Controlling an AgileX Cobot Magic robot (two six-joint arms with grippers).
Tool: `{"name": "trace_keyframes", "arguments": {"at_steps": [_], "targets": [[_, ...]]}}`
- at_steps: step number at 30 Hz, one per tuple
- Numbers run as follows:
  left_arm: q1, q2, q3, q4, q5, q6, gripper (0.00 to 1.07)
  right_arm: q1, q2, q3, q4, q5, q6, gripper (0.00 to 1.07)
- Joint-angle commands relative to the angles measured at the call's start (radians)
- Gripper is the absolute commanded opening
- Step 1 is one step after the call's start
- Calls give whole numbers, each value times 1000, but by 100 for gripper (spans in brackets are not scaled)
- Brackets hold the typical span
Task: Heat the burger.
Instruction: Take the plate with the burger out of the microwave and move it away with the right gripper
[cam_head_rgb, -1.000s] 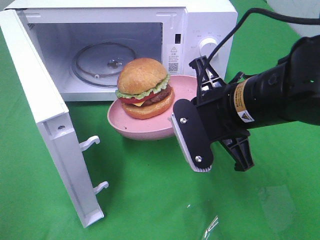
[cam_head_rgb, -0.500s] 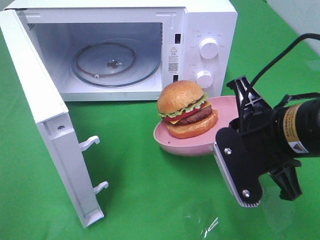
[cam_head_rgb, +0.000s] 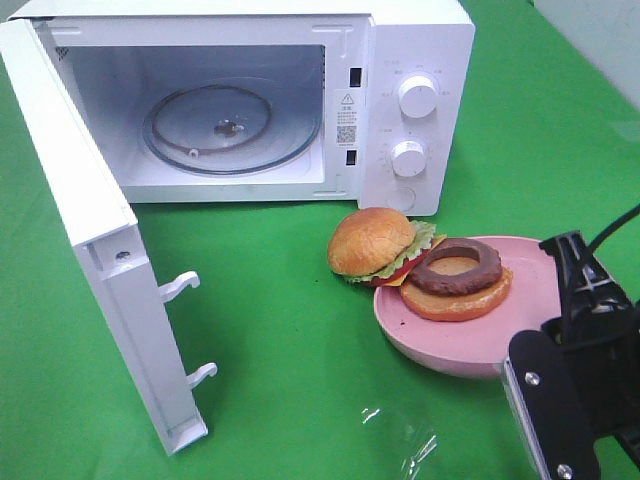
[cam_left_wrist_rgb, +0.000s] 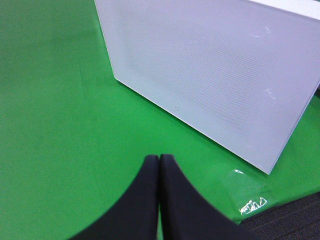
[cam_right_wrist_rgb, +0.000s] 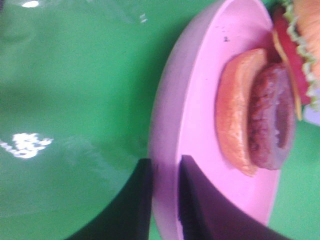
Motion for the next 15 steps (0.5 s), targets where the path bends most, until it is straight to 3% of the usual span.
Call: {"name": "trace_keyframes", "arguments": {"at_steps": [1,15], "targets": [[2,-21,4,2,-12,1,0,-3,-12,23,-19,10,85,0],[2,-21,4,2,-12,1,0,-6,8,23,-19,76,398,0]]}}
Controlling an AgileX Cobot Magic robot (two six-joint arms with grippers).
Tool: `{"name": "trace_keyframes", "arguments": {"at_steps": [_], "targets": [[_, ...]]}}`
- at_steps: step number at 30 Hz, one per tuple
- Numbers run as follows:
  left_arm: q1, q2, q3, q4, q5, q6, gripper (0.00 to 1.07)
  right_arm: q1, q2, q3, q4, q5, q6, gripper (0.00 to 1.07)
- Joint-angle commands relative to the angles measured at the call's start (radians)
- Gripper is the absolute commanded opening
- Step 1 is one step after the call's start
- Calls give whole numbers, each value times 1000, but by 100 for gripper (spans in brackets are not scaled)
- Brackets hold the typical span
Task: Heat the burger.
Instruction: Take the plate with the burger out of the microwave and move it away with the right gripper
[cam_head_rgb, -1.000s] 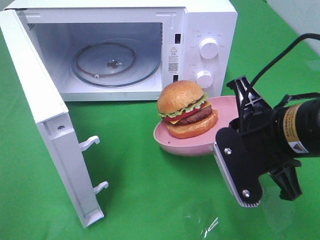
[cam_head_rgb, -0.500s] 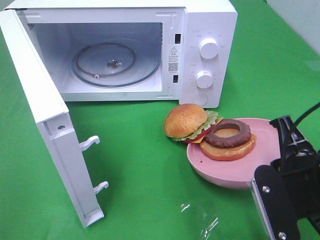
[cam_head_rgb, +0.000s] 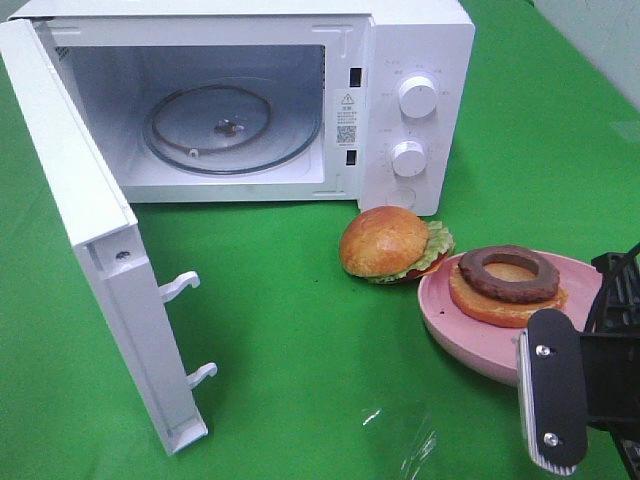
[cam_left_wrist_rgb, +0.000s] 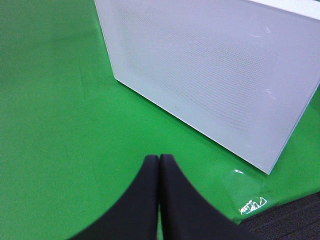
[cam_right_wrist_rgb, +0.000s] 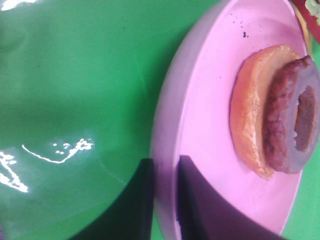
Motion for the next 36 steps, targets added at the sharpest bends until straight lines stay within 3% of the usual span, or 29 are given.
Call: {"name": "trace_keyframes", "arguments": {"at_steps": [1,6,11,16,20,22,24,25,26,27,28,29,30,31,32,36], "targets": [[2,-21,4,2,-12,1,0,-5,32,-3,-19,38,91,0],[2,-21,4,2,-12,1,0,-5,84,-5,-19,59,133,0],[2,-21,4,2,-12,1,0,-5,121,-5,-123,71,253,0],[2,-21,4,2,-12,1,0,-5,121,-5,-333,119,598,3],[2,-21,4,2,-12,1,0,-5,121,-5,-357,113,665,7],[2,-21,4,2,-12,1,0,-5,121,-5,-342,99,679,11],[2,-21,4,2,-12,1,0,-5,121,-5,-301,88,683,28],[2,-21,4,2,-12,1,0,-5,121,-5,-301,88,683,28],[2,-21,4,2,-12,1,0,-5,121,-5,-294,88,683,38],[2,-21,4,2,-12,1,0,-5,121,-5,-294,88,683,38],[2,-21,4,2,-12,1,0,-5,121,-5,-293,89,690,50],[2,-21,4,2,-12,1,0,-5,121,-5,-293,89,690,50],[2,-21,4,2,-12,1,0,-5,121,-6,-293,89,696,62],[2,-21,4,2,-12,1,0,-5,121,-6,-293,89,696,62],[2,-21,4,2,-12,1,0,-3,121,-19,-265,90,700,70],[2,-21,4,2,-12,1,0,-3,118,-102,-144,136,685,73]]}}
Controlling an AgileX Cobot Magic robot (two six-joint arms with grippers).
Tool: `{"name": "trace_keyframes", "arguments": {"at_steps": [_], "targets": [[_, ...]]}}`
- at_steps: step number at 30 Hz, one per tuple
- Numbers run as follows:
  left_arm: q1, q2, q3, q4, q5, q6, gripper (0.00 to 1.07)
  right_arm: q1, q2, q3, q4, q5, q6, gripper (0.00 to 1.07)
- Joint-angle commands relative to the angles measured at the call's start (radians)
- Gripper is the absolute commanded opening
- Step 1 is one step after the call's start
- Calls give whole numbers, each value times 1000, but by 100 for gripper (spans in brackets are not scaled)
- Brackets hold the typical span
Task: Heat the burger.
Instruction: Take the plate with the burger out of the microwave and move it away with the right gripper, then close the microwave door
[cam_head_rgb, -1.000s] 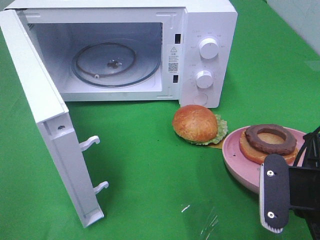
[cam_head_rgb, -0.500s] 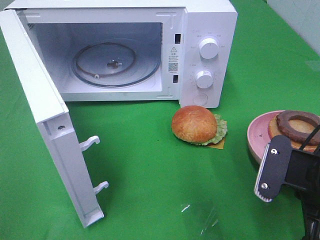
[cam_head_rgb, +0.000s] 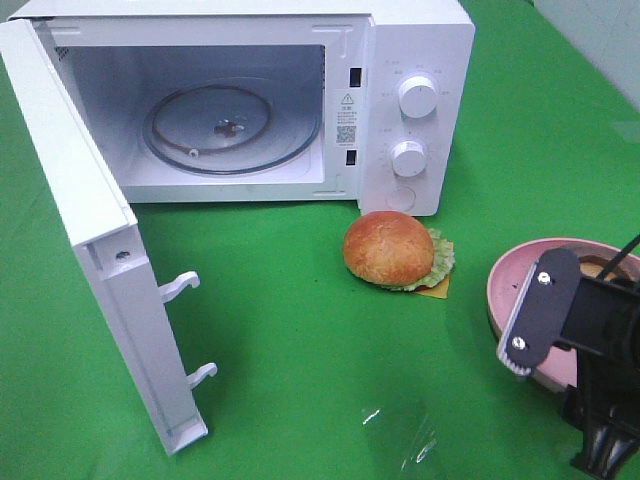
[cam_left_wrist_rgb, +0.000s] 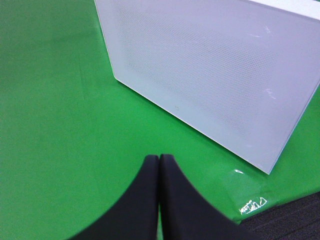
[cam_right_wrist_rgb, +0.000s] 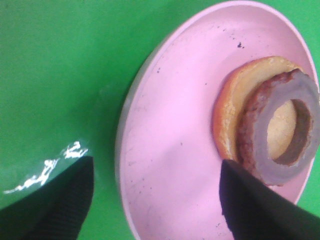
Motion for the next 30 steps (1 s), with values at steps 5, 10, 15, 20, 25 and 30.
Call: {"name": "trace_keyframes", "arguments": {"at_steps": [5,10,15,20,25,30], "targets": [[2,-21,4,2,-12,1,0,-3,-8,-201,240,175,-20,73],[2,-21,4,2,-12,1,0,-14,-8,-290,324,276,-31,73],[2,-21,4,2,-12,1,0,-218,-8,-351,588,280,-174,72],[2,-21,4,2,-12,1,0,-392,-46,-355,817,321,-307,69],[2,-21,4,2,-12,1,0,-463,-115,-355,855,373,-220,66],[2,-21,4,2,-12,1,0,-480,-237,-337,810,445,-204,59]]}}
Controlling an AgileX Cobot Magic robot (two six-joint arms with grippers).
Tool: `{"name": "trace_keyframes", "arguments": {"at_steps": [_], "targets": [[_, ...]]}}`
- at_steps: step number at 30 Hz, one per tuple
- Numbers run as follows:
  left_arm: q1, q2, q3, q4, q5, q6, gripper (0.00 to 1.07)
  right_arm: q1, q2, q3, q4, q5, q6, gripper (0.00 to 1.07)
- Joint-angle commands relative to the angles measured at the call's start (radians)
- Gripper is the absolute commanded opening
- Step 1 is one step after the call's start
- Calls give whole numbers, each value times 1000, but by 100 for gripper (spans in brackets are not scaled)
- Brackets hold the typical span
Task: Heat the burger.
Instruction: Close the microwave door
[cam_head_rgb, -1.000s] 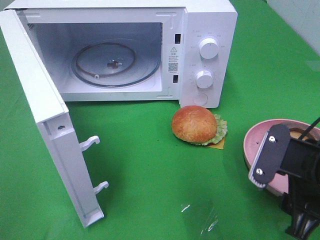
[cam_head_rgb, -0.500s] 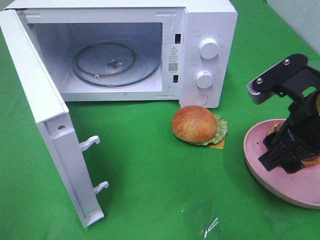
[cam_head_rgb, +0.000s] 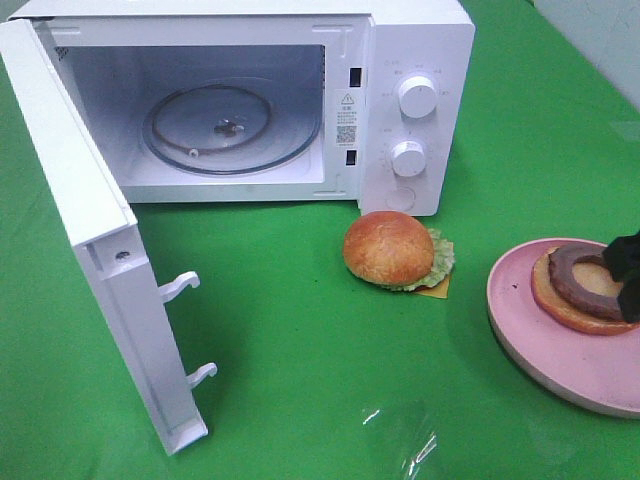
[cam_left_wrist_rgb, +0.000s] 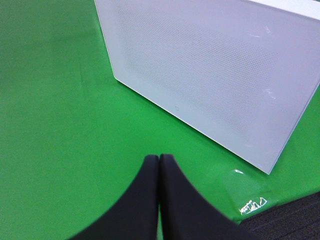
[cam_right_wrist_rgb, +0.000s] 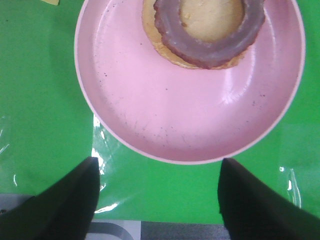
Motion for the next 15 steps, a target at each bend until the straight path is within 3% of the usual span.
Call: {"name": "trace_keyframes", "arguments": {"at_steps": [1,10,15], "targets": [[2,-21,4,2,-12,1,0,-10,-131,30,-52,77,13,57],[2,-21,4,2,-12,1,0,-10,-414,166,-50,136,14,56],[2,-21,4,2,-12,1,0,-10,-546,183,-41,163,10,56]]}}
